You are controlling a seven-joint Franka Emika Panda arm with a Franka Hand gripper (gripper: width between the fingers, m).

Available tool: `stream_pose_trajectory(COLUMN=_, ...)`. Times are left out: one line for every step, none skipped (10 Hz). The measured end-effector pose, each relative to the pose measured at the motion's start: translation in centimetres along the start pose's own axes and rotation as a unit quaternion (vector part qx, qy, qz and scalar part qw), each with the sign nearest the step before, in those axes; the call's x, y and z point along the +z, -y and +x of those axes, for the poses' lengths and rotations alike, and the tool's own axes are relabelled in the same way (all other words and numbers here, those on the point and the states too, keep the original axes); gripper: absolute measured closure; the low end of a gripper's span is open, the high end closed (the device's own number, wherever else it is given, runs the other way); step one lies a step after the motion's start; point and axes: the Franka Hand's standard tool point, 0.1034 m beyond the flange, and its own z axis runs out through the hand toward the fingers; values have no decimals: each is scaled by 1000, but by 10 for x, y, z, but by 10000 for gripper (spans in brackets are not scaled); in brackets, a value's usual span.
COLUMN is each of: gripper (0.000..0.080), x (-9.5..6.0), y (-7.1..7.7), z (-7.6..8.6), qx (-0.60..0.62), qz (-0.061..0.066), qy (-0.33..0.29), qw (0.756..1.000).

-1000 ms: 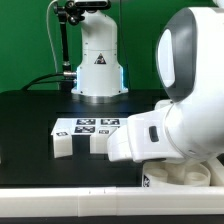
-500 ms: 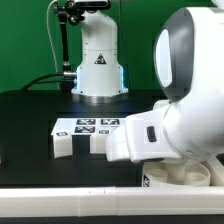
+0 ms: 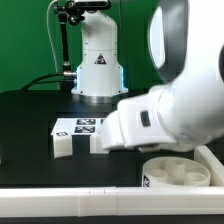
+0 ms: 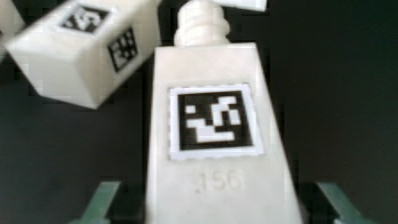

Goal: Assemble stool

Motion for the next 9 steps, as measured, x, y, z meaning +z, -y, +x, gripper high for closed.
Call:
stream_pose_trajectory(gripper=462, x=-14, y=-2, z=-10, qx=-2, qz=1, qy=-1, qw=1000)
stream_pose_trajectory(gripper=462, x=-22, y=-3, z=-16, qx=-4, qz=0, qy=-16, qw=1000)
stream_pose_trajectory(gripper=462, x=-18, y=-2, z=-16, qx=-5, qz=0, qy=-15, qw=1000)
stream_pose_trajectory(gripper=462, x=-17, y=-2, z=-14, qx=-5, qz=0, qy=-15, qw=1000)
stream_pose_trajectory(gripper=462, x=-20, y=-3, z=-10, qx=-5, qz=-1, qy=-29, qw=1000)
stream_pose_trajectory(gripper=462, x=-21, y=-3, z=-9, qx=-5, qz=-1, qy=-32, qw=999)
stream_pose_trajectory(gripper=461, x=-27, y=-4, z=-4, qx=-8, qz=-4, qy=-55, qw=998)
stream_pose_trajectory(gripper=461, x=-43, y=-4, z=-3, qx=-18, qz=-9, qy=-96, qw=995)
stream_pose_trajectory(gripper=461, x=-58, y=-6, z=-2, qx=-17, qz=-11, qy=-141, qw=990)
